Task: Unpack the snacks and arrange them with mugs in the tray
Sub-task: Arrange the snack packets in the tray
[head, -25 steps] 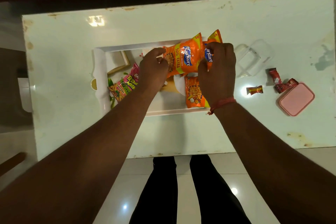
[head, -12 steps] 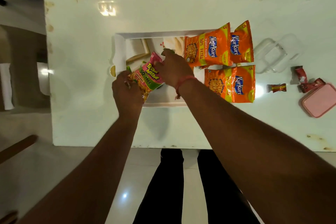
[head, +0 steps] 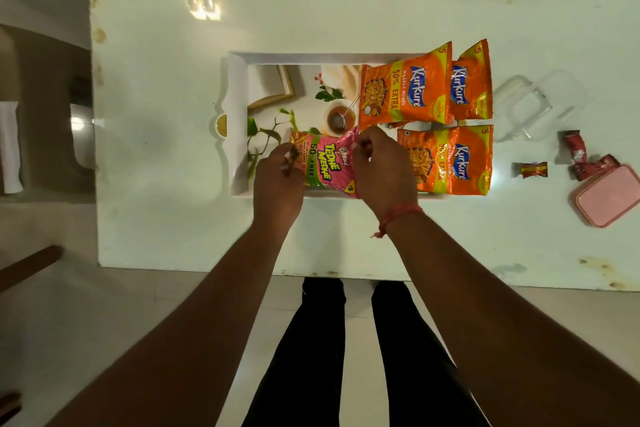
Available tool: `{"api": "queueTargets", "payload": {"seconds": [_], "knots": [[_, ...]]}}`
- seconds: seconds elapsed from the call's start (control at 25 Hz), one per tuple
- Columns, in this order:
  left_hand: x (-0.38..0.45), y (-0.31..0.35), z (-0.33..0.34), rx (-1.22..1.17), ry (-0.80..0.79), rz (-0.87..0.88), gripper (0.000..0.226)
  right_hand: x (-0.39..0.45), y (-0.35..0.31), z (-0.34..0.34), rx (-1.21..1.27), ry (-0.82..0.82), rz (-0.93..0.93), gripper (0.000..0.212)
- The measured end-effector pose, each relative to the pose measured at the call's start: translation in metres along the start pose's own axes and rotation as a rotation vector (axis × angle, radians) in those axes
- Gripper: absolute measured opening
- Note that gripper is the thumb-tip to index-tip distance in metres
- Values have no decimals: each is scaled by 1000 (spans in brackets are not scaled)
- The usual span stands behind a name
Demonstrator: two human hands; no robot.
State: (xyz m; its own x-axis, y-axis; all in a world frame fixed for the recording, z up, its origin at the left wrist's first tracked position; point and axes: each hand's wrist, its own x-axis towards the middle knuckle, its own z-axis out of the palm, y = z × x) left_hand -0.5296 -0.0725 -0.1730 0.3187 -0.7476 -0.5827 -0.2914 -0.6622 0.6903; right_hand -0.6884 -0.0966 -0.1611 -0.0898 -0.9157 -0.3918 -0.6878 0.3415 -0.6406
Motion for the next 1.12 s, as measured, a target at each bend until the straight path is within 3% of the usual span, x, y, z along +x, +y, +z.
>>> {"api": "queueTargets", "payload": {"seconds": [0.16,0.32,0.72,0.92,1.04,1.12], "knots": [[-12,7,28,94,-126,121,37,-3,36,-26,22,94,151,13],[-17,17,56,174,-167,132,38,-3,53,-45,40,153,177,11],[-26,30,82,79,-282,107,33,3,69,-73,53,250,219,19],[-25,24,66,132,-178,190,35,-15,49,-67,-129,414,-8,24],[-21,15,46,389,-48,411,44,-24,25,-41,-280,281,-226,33],[-16,9,22,605,15,526,57,-22,7,-24,-418,141,-257,48]]}}
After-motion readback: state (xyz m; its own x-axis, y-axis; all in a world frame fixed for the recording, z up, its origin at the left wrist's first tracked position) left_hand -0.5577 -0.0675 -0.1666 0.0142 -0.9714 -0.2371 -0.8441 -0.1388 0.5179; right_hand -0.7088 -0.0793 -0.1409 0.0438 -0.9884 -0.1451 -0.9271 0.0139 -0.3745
